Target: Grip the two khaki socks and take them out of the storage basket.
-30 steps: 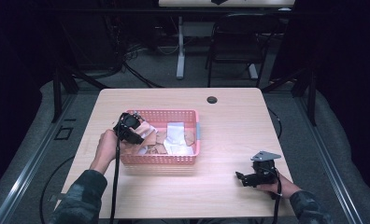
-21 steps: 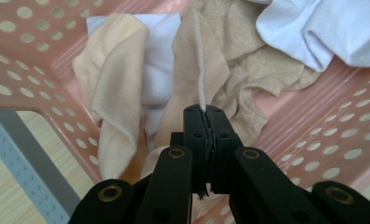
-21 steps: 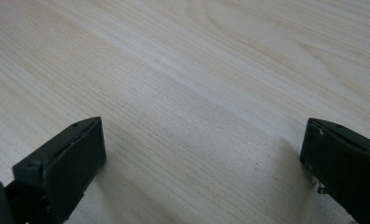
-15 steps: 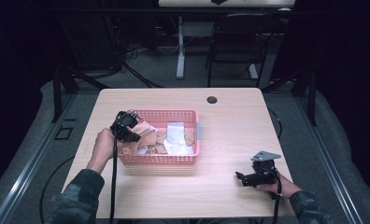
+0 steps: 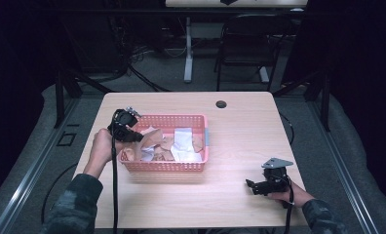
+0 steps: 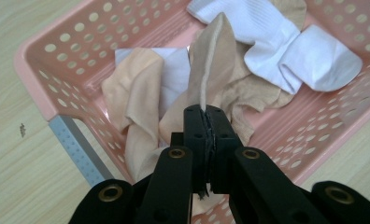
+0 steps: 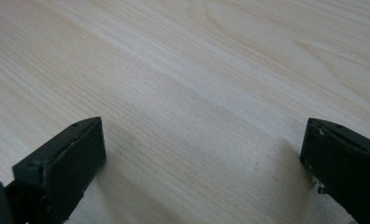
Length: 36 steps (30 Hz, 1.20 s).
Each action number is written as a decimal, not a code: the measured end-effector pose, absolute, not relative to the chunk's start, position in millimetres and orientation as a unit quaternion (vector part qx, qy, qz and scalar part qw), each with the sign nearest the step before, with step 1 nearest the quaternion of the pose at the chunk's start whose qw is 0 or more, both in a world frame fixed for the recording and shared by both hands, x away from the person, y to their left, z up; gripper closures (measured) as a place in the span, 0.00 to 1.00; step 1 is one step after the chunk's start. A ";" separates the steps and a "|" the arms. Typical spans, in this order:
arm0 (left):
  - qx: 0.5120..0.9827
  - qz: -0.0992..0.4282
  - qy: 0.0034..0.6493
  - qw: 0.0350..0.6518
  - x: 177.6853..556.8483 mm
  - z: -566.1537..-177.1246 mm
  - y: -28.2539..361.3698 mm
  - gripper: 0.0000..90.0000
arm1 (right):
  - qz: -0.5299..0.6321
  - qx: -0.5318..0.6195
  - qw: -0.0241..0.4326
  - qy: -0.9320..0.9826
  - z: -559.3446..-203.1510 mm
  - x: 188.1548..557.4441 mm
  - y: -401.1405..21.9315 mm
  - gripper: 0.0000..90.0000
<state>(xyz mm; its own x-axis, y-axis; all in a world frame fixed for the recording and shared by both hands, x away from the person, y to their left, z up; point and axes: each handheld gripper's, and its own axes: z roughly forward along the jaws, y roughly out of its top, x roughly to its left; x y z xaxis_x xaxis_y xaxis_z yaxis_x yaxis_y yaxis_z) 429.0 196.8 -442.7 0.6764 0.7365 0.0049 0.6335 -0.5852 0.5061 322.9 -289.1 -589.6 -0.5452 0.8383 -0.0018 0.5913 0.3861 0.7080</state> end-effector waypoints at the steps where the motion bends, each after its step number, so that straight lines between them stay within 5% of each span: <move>1: 0.884 0.108 0.388 0.239 429.0 -441.1 196.9 0.98 | 0.337 0.440 0.183 0.812 -589.7 322.9 -289.1 0.00; 36: 0.880 0.130 0.382 0.252 428.3 -387.9 204.3 0.98 | 0.337 0.440 0.183 0.812 -589.7 322.9 -289.1 0.00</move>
